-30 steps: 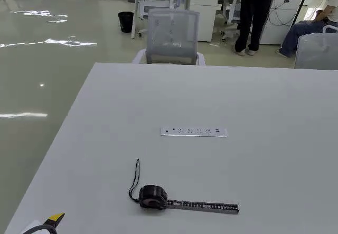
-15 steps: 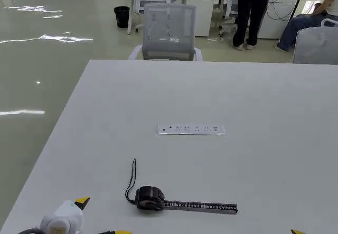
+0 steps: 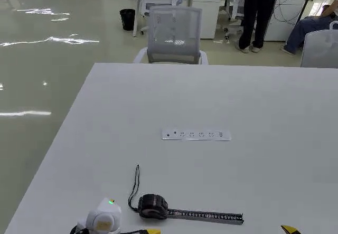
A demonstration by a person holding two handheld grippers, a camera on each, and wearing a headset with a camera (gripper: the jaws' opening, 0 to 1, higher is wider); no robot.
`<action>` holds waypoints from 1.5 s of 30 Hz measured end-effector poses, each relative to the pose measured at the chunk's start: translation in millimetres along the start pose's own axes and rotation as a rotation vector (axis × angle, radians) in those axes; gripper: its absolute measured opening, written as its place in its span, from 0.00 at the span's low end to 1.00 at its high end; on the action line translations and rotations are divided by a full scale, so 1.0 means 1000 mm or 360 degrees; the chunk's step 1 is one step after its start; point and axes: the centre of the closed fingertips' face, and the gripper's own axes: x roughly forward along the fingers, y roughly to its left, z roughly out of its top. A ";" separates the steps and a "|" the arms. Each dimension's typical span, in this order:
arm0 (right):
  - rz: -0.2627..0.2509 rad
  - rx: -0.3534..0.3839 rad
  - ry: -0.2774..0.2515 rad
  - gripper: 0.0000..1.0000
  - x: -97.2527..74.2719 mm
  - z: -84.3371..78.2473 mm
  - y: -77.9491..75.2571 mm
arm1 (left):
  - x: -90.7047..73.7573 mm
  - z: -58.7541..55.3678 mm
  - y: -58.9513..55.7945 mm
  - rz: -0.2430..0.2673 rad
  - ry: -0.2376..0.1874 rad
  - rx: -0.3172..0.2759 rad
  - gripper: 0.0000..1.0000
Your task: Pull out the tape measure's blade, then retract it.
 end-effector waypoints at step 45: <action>0.0400 -0.0550 0.0251 0.33 0.092 0.021 -0.002 | 0.074 0.002 0.013 0.0325 0.0082 -0.0145 0.73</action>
